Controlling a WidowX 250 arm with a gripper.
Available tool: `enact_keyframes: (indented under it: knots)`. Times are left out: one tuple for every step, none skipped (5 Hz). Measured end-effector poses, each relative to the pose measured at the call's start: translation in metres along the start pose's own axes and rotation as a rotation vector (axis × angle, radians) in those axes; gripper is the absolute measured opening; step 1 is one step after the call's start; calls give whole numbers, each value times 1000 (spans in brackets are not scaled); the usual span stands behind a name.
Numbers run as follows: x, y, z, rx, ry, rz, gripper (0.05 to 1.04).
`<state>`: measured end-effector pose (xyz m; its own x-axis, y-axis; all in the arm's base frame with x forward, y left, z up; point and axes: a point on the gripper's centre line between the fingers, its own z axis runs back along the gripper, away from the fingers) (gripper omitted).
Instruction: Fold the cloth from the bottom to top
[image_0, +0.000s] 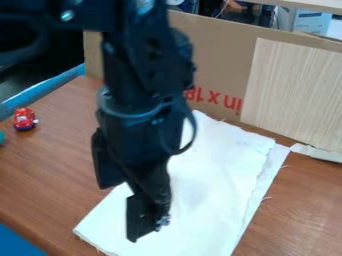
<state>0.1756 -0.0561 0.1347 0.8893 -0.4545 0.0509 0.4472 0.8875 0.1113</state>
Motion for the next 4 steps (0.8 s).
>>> enact_keyframes:
  knots:
    - [-8,6,-12,34,-80,-146,999]
    - [-15,9,-23,95,-174,-374,999]
    - [-20,9,-31,139,-253,-577,999]
    - [-25,7,-42,189,-297,-723,999]
